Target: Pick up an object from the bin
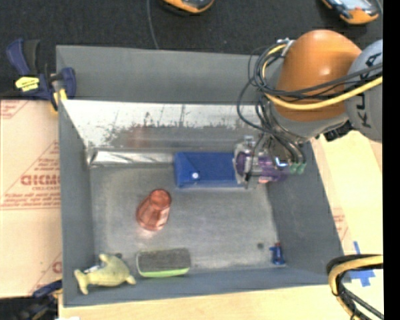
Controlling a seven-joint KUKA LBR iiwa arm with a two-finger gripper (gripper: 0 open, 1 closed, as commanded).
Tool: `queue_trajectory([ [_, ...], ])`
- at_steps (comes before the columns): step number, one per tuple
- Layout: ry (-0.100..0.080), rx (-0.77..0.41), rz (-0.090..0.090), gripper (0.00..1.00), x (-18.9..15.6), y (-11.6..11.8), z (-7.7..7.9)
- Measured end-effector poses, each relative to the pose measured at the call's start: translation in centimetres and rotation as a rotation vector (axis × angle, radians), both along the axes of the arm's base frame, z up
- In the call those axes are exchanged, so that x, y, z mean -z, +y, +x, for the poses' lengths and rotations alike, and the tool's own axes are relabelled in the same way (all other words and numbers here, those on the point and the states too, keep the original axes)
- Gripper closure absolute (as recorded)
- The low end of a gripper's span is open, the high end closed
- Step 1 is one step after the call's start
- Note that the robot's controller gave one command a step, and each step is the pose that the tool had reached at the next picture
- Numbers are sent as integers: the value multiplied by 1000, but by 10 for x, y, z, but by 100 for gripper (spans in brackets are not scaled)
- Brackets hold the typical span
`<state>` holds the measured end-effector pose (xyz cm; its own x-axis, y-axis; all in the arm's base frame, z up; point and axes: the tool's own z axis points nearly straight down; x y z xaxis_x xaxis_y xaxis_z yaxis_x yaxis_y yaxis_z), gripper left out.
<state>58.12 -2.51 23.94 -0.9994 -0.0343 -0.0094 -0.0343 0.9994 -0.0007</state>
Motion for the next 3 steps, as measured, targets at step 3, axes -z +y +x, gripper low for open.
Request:
queue_trajectory([
  [3, 5, -16, 0, 0, -126, 4, -2],
])
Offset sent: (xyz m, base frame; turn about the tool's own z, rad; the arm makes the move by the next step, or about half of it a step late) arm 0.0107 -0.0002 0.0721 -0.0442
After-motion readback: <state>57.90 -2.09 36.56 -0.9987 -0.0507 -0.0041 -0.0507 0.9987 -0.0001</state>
